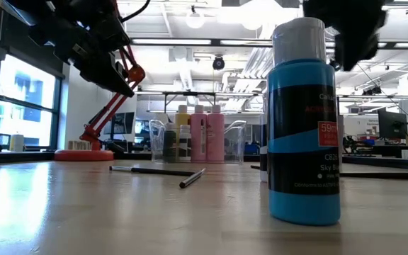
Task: Pick & Place Paint Supplies
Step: Put the small red paint bottle into the transparent bin
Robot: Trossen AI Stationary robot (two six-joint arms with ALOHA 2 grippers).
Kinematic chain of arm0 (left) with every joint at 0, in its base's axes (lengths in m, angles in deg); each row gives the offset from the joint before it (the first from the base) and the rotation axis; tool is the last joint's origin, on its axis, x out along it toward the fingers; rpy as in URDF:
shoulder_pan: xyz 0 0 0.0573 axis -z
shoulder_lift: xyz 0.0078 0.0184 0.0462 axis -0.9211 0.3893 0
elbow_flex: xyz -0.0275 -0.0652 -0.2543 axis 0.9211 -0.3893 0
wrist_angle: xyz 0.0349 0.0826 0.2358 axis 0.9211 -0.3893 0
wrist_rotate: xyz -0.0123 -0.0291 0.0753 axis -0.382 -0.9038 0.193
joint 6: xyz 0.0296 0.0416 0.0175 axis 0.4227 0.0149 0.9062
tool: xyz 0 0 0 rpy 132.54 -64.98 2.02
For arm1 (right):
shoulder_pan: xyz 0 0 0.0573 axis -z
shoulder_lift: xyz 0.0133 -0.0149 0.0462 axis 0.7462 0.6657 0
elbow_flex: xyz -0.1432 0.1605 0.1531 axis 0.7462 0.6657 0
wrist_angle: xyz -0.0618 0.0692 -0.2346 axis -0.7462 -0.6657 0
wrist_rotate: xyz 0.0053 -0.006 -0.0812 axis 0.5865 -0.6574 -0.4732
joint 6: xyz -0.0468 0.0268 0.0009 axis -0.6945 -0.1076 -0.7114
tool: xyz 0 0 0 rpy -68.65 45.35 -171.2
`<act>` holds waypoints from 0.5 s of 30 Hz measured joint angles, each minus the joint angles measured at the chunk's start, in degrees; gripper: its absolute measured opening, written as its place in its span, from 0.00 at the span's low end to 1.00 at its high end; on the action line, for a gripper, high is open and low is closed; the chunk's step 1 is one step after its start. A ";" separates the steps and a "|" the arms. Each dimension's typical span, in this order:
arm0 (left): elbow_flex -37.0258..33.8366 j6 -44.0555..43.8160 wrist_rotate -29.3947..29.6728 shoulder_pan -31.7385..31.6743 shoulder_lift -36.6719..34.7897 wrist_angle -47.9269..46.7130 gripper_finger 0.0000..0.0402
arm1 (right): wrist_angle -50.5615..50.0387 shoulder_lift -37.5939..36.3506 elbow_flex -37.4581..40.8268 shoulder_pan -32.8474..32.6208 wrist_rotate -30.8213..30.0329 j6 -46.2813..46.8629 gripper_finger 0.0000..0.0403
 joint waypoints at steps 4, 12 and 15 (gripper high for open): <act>0.02 0.00 0.02 0.00 0.00 0.00 0.00 | -1.32 -0.02 0.00 -3.54 4.86 3.88 0.00; 0.02 -0.02 0.05 0.00 0.02 0.44 0.00 | -5.13 -0.02 0.00 -12.55 1.52 31.09 0.00; 0.02 -0.04 0.07 0.00 0.02 0.71 0.00 | -5.67 0.05 0.00 -17.03 -2.60 40.56 0.00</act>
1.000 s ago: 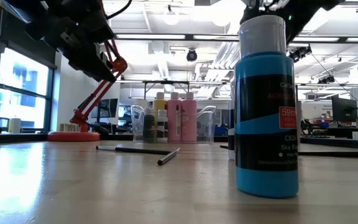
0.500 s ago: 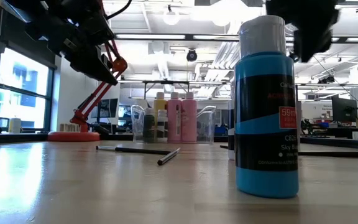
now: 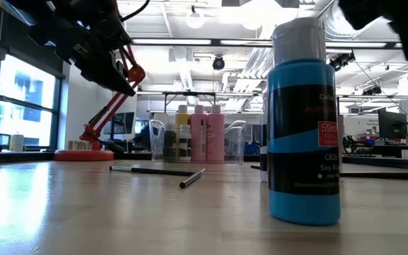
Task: Pick & Place Paint Supplies
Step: Put the small red paint bottle into the transparent bin
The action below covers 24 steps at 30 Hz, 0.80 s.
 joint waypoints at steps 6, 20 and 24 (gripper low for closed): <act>0.02 0.13 0.37 0.00 0.02 2.66 0.00 | -4.48 1.89 0.00 -6.50 0.87 16.02 0.00; 0.02 0.27 6.41 0.00 0.02 2.79 0.00 | 0.45 4.69 0.00 -6.93 4.19 18.75 0.01; 0.02 1.98 6.61 0.00 0.02 2.79 0.00 | 0.58 4.69 0.00 -6.94 2.20 15.93 0.04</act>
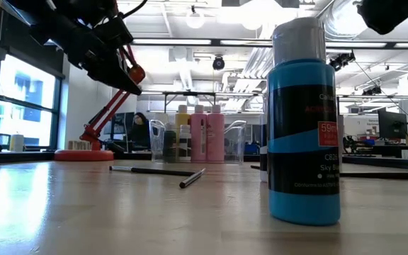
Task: Pick & Place Paint Supplies
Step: Put the small red paint bottle into the transparent bin
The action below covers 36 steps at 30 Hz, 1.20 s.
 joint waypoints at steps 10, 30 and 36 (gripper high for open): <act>0.04 0.32 -0.01 0.00 0.00 1.67 0.00 | 2.27 0.00 0.00 -0.02 2.71 -1.30 0.34; 0.04 0.16 -0.06 0.00 0.00 1.62 0.00 | 16.05 2.90 0.00 -0.93 -0.73 6.58 0.27; 0.04 0.16 -0.10 0.00 0.00 1.70 0.00 | 15.55 4.50 0.00 -1.62 1.73 6.12 0.26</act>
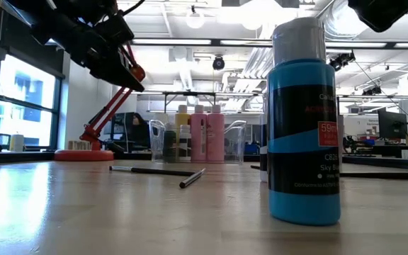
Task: Pick & Place Paint Supplies
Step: Put the small red paint bottle into the transparent bin
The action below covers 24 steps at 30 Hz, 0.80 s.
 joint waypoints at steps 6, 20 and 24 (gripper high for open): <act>0.00 -0.02 -0.09 0.00 0.00 -0.04 0.00 | -1.26 -1.08 -0.13 0.52 -0.73 -1.75 0.26; 0.00 -0.72 -0.07 0.00 0.00 0.39 0.00 | -17.05 0.65 -13.07 -5.55 -17.11 -6.19 0.26; 0.00 -0.82 -0.04 0.00 0.00 0.93 0.00 | -17.64 4.13 -13.07 -7.95 -16.91 -2.15 0.26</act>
